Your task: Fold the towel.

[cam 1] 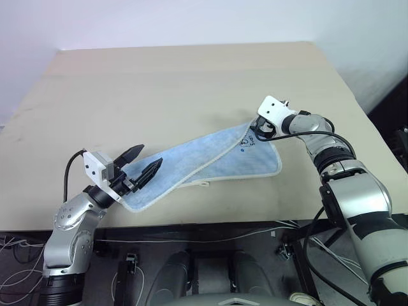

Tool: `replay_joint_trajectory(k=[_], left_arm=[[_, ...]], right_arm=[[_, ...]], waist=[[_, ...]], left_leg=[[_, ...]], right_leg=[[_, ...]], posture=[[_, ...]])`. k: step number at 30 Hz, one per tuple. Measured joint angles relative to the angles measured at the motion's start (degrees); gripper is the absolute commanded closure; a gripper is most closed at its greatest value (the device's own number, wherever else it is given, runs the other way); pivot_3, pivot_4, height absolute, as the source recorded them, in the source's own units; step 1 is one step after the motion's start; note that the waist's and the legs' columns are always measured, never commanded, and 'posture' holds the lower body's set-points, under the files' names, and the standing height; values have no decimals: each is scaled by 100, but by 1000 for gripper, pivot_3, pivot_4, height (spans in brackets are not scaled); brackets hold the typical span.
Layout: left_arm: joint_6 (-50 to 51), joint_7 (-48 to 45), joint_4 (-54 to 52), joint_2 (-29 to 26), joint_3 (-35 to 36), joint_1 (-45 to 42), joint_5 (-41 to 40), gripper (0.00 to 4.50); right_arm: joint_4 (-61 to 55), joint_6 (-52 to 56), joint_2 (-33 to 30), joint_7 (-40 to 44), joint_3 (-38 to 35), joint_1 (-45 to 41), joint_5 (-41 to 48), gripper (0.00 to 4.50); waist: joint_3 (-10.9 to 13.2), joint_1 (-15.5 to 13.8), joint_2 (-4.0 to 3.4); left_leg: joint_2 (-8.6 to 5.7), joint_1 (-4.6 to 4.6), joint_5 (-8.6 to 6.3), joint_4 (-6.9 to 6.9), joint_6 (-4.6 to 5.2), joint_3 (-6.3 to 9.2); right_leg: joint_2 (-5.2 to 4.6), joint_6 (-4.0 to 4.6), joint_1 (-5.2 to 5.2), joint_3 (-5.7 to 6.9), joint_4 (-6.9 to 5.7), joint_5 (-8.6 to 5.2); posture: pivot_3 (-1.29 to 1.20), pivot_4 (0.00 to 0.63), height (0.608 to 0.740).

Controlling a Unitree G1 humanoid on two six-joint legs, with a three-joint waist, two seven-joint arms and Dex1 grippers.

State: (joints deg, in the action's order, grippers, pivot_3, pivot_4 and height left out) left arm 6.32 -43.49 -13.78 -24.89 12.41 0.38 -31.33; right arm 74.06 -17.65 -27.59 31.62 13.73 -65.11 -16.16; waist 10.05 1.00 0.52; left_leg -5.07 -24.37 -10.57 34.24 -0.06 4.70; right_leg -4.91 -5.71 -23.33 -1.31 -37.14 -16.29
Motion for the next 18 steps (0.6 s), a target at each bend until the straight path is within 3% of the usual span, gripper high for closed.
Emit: replay_joint_trajectory(k=[18], left_arm=[[220,520,-666,-45,-14,271,88,848]], right_arm=[[271,-513,-30,29,355,-330,-837,14]], waist=[[2,19,-3]], left_leg=[[2,7,3,0,-6,0]], right_leg=[[15,1,0,-5,-9,1]], posture=[[0,150,740]])
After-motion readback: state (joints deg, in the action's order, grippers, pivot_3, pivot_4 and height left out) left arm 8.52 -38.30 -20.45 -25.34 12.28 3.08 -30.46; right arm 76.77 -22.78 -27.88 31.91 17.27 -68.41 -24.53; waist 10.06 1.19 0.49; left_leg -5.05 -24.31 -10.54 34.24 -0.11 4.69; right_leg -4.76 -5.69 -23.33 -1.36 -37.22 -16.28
